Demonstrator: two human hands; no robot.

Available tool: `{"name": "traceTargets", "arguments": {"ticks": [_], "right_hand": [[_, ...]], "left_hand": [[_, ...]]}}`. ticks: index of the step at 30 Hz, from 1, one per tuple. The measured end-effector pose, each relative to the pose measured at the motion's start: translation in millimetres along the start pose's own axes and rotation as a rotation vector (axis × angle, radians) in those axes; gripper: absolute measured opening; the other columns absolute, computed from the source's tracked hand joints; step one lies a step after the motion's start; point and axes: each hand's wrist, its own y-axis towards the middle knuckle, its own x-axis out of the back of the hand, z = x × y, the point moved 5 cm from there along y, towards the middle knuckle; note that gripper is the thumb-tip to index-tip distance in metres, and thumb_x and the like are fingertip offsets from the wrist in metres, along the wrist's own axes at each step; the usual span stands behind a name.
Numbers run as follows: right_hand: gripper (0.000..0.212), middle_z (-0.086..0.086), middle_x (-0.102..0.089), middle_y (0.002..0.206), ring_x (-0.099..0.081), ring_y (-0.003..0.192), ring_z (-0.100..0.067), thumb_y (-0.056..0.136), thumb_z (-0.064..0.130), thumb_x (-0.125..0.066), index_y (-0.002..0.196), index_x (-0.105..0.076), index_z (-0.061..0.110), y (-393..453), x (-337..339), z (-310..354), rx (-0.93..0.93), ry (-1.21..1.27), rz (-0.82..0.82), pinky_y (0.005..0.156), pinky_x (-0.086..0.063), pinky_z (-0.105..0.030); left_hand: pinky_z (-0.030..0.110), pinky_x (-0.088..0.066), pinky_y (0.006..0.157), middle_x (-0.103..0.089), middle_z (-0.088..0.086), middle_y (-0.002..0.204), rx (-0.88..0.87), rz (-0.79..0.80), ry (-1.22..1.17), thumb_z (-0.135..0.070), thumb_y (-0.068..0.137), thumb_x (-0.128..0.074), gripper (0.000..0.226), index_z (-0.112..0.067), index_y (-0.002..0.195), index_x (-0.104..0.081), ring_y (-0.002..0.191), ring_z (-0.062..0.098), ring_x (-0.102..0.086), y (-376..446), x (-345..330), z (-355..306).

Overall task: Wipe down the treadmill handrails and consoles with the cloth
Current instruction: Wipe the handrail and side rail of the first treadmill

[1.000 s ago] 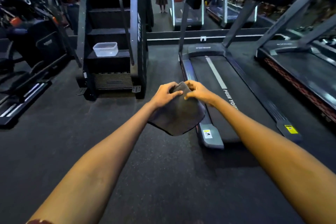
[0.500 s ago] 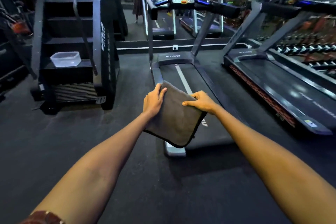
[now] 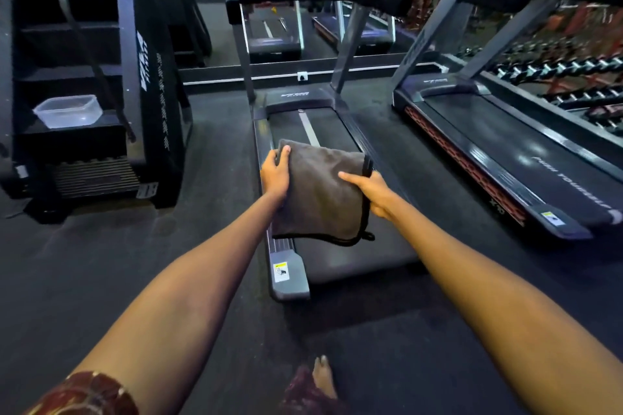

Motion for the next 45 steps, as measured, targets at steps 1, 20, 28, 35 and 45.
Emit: {"name": "traceTargets", "arguments": {"ticks": [1,20,28,35,45], "right_hand": [[0.027,-0.011,-0.067,0.105,-0.065,0.087,-0.021,0.081,0.011,-0.071,0.107,-0.063,0.007,16,6,3,0.036,-0.029,-0.072,0.079,-0.053,-0.032],[0.038,-0.012,-0.06,0.123,-0.054,0.116,-0.025,0.093,0.021,-0.057,0.126,-0.054,0.002,333,44,108,0.31,-0.375,-0.163,0.085,-0.039,-0.02],[0.037,-0.012,-0.063,0.118,-0.056,0.112,-0.026,0.091,0.027,-0.06,0.121,-0.057,0.006,430,34,136,0.315,-0.385,-0.184,0.092,-0.042,-0.031],[0.034,-0.009,-0.066,0.111,-0.059,0.106,-0.025,0.088,0.031,-0.063,0.113,-0.062,0.008,546,26,140,0.262,-0.379,-0.148,0.094,-0.047,-0.038],[0.032,-0.005,-0.067,0.11,-0.059,0.106,-0.022,0.083,0.028,-0.07,0.111,-0.065,0.013,705,-2,235,0.114,-0.261,-0.068,0.097,-0.047,-0.039]], "left_hand": [[0.021,-0.039,0.064,-0.05,-0.003,0.072,0.087,-0.001,-0.04,-0.039,0.094,-0.054,0.033,-0.013,0.073,-0.052,0.073,0.013,-0.045,12,-8,10],[0.024,-0.048,0.081,-0.063,0.006,0.108,0.259,0.082,-0.105,-0.035,0.095,-0.054,0.037,-0.005,0.114,-0.061,0.098,0.016,-0.058,259,-171,58],[0.03,-0.039,0.078,-0.062,0.013,0.104,0.068,-0.023,0.199,-0.029,0.097,-0.05,0.024,-0.005,0.099,-0.052,0.099,0.025,-0.056,340,-198,50],[0.037,-0.037,0.067,-0.062,0.016,0.093,0.001,-0.105,0.528,-0.043,0.099,-0.039,0.037,-0.007,0.099,-0.044,0.089,0.038,-0.058,419,-220,58],[0.039,-0.041,0.071,-0.063,0.016,0.094,0.048,-0.065,0.492,-0.041,0.098,-0.043,0.03,-0.012,0.091,-0.042,0.092,0.037,-0.058,589,-257,-20]]}}
